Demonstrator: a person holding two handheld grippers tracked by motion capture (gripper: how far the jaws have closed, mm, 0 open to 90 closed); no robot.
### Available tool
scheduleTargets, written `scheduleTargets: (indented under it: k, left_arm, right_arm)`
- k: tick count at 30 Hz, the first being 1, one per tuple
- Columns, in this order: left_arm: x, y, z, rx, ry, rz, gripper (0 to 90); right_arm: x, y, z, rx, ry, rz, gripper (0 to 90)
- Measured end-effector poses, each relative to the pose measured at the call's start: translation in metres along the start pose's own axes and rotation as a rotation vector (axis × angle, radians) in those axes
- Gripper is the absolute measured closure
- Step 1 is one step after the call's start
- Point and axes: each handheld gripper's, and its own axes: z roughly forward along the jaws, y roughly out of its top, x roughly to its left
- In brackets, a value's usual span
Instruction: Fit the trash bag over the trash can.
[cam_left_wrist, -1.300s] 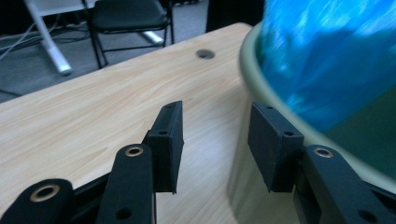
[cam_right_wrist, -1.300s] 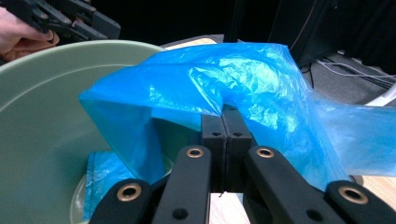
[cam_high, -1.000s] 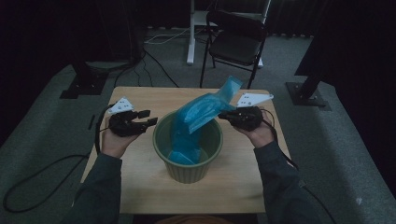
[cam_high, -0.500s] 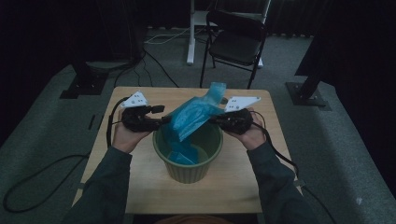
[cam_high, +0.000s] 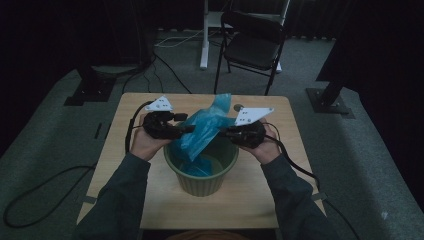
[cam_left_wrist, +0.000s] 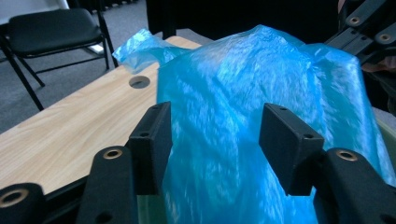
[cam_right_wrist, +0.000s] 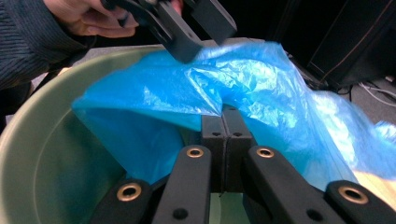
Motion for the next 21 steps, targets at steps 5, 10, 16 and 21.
scheduleTargets:
  k: [5,10,16,21]
  left_arm:
    - [-0.006,0.001,0.007,0.049,0.059,0.035,65.1]
    - [-0.008,-0.002,0.008,0.057,0.092,0.058,85.8]
    - [-0.008,-0.002,0.002,0.027,0.111,0.051,89.8]
    - [-0.006,0.004,-0.003,-0.024,0.071,0.014,73.1]
  right_arm:
    - [0.006,0.004,0.003,0.001,0.003,-0.033,90.0]
    - [0.009,0.002,0.004,0.013,0.005,-0.049,90.0]
    - [0.013,0.002,0.004,0.022,0.001,-0.067,90.0]
    - [0.013,0.001,0.006,0.032,-0.005,-0.072,90.0]
